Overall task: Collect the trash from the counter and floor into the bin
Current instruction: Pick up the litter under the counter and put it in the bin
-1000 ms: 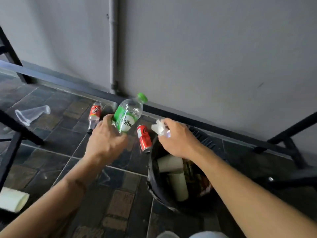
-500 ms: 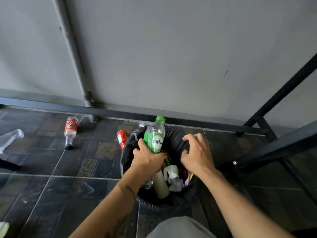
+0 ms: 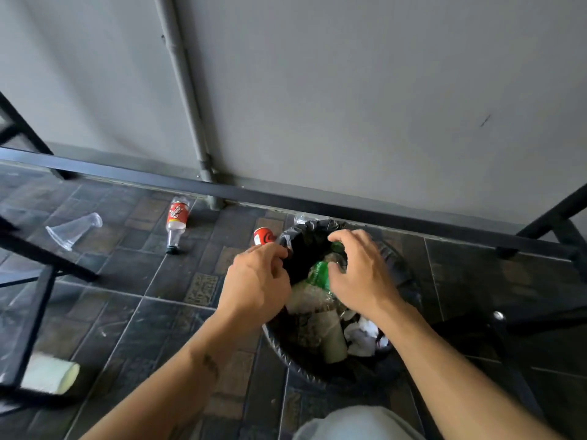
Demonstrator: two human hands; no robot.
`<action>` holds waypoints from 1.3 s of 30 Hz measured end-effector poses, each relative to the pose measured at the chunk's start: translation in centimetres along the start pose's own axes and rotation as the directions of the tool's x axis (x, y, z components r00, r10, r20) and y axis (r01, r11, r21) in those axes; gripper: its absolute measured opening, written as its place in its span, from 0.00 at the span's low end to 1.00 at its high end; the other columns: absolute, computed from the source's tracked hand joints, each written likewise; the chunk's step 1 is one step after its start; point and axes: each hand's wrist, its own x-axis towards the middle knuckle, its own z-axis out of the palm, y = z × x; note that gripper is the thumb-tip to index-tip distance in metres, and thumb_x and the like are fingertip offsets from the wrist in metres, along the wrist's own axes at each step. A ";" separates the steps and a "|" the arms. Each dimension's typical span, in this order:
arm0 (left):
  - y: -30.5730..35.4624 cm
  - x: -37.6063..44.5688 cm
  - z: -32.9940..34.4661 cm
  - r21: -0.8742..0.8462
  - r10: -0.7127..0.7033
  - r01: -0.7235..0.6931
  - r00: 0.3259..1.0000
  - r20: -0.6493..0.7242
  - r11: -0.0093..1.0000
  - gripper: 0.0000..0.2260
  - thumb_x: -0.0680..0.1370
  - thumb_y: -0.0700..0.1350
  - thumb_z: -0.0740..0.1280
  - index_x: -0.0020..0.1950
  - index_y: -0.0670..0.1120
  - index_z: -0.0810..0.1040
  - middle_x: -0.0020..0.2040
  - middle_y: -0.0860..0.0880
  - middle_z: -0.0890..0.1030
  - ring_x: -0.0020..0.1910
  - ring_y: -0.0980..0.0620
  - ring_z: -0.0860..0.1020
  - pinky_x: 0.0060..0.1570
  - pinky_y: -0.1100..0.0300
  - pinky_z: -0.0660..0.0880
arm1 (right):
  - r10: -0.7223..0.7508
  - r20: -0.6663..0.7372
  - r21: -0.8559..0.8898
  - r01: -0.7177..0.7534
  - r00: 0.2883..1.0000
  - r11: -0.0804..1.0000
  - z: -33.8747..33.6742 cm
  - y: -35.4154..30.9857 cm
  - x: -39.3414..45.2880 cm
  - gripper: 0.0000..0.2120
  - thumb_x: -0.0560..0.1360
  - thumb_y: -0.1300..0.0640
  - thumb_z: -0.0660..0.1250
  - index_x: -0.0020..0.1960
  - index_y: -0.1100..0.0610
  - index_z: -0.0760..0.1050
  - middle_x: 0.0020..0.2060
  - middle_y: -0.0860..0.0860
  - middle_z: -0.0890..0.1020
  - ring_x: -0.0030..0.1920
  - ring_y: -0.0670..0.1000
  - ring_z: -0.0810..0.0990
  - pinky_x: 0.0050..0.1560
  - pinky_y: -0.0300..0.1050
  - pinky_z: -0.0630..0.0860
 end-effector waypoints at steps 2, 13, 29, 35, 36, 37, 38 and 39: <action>-2.4 0.8 -2.0 0.014 -0.035 0.035 0.999 -0.031 0.999 0.11 0.74 0.42 0.65 0.52 0.51 0.84 0.46 0.51 0.85 0.44 0.49 0.83 0.49 0.54 0.80 | -0.092 -0.001 0.047 0.092 0.996 0.995 0.7 -2.1 1.2 0.19 0.72 0.59 0.66 0.63 0.53 0.74 0.58 0.50 0.74 0.60 0.52 0.74 0.63 0.46 0.70; -13.0 0.9 -13.2 0.154 -0.446 0.483 0.867 -0.224 0.862 0.13 0.73 0.43 0.63 0.51 0.52 0.85 0.43 0.49 0.84 0.43 0.46 0.81 0.46 0.58 0.75 | -0.311 0.292 0.175 0.269 0.904 0.947 7.5 -11.1 5.2 0.17 0.74 0.55 0.66 0.62 0.50 0.72 0.57 0.50 0.73 0.58 0.52 0.74 0.59 0.45 0.71; -25.4 -6.3 -9.9 0.275 -0.714 0.721 0.685 -0.145 0.636 0.23 0.68 0.52 0.57 0.58 0.44 0.75 0.57 0.39 0.76 0.60 0.36 0.75 0.59 0.48 0.73 | 0.267 0.573 -0.152 -0.219 0.775 0.964 21.1 -12.5 8.6 0.37 0.70 0.55 0.64 0.77 0.55 0.56 0.77 0.58 0.54 0.73 0.64 0.63 0.69 0.59 0.67; -31.4 -3.4 -7.5 0.358 -0.744 0.727 0.658 -0.115 0.587 0.27 0.72 0.48 0.64 0.71 0.49 0.66 0.70 0.40 0.64 0.71 0.37 0.61 0.68 0.41 0.65 | 0.426 0.368 -0.356 -0.297 0.827 0.886 25.5 -10.4 10.1 0.38 0.68 0.54 0.68 0.74 0.53 0.56 0.72 0.58 0.54 0.72 0.67 0.59 0.65 0.68 0.67; -32.1 -3.0 -7.1 0.357 -0.771 0.743 0.630 -0.087 0.566 0.29 0.71 0.48 0.64 0.72 0.49 0.63 0.73 0.40 0.60 0.74 0.36 0.57 0.69 0.37 0.62 | 0.446 0.336 -0.377 -0.315 0.830 0.871 26.2 -10.0 10.6 0.38 0.68 0.54 0.69 0.74 0.52 0.56 0.72 0.58 0.53 0.72 0.67 0.59 0.66 0.70 0.65; -32.6 -2.6 -6.9 0.360 -0.797 0.757 0.601 -0.059 0.545 0.32 0.70 0.47 0.65 0.73 0.50 0.61 0.76 0.40 0.55 0.76 0.34 0.54 0.69 0.34 0.61 | 0.465 0.306 -0.389 -0.337 0.831 0.858 26.4 -9.7 11.1 0.39 0.67 0.54 0.69 0.73 0.51 0.55 0.72 0.57 0.52 0.72 0.67 0.58 0.66 0.73 0.62; -33.0 -2.3 -6.7 0.369 -0.821 0.769 0.571 -0.028 0.522 0.34 0.69 0.47 0.66 0.74 0.50 0.59 0.78 0.40 0.52 0.76 0.31 0.53 0.69 0.32 0.60 | 0.487 0.287 -0.391 -0.363 0.825 0.846 26.7 -9.4 11.5 0.39 0.66 0.55 0.69 0.73 0.50 0.55 0.72 0.57 0.51 0.72 0.68 0.57 0.66 0.74 0.60; -33.4 -2.0 -6.6 0.377 -0.836 0.775 0.548 -0.002 0.507 0.36 0.69 0.48 0.67 0.75 0.49 0.57 0.78 0.39 0.52 0.74 0.29 0.56 0.69 0.32 0.61 | 0.510 0.277 -0.391 -0.389 0.814 0.834 26.8 -8.9 11.9 0.40 0.66 0.55 0.70 0.73 0.50 0.55 0.72 0.57 0.51 0.72 0.68 0.56 0.67 0.75 0.59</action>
